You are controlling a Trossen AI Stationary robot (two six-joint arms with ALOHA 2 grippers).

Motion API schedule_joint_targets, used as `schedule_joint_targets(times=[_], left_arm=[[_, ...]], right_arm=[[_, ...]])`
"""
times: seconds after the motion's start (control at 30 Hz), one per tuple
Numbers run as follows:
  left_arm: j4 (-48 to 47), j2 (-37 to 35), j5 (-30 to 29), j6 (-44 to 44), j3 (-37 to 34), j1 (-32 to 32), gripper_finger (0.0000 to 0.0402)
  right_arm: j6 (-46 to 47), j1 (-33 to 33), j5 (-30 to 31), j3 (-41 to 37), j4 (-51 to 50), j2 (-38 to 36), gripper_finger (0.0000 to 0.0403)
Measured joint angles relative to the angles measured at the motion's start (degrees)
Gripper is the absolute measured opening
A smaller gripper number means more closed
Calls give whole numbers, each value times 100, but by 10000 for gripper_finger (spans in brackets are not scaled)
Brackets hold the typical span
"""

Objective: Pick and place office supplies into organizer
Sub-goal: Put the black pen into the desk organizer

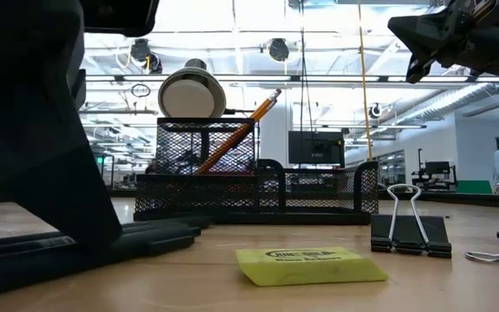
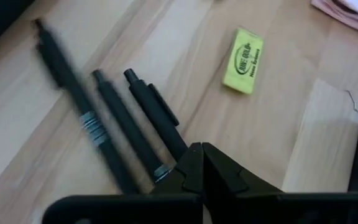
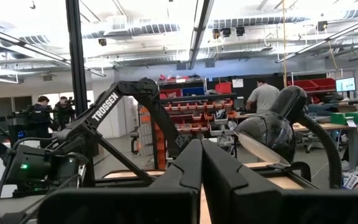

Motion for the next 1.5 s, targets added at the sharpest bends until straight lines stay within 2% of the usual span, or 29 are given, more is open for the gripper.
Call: schedule_joint_targets(times=[0.17,0.33,0.5,0.6,0.8,1.0,1.2,1.5], left_arm=[[335,-22,205,489,-13,129,25],[1149,-85,636,1632,-2,362,43],[869,-225,615,2037,266,616,46],[199,-224,566,2071,352,787,46],[-436,-225,524,2070,294,1196,46],[-462,-261,748,2080,135,1420,47],[-575,-262,665,1886,101,1269,47],[-1052,-258,397,1024,99,835,47]], right_arm=[[-2,0,2,0,2,0,0],[-2,0,2,1,4,3,0],[-32,0,5,2,13,8,1],[-41,0,4,1,22,10,1],[-41,0,4,2,9,11,1],[-54,0,4,1,9,11,3],[-65,0,4,2,7,11,4],[-65,0,3,1,4,11,4]])
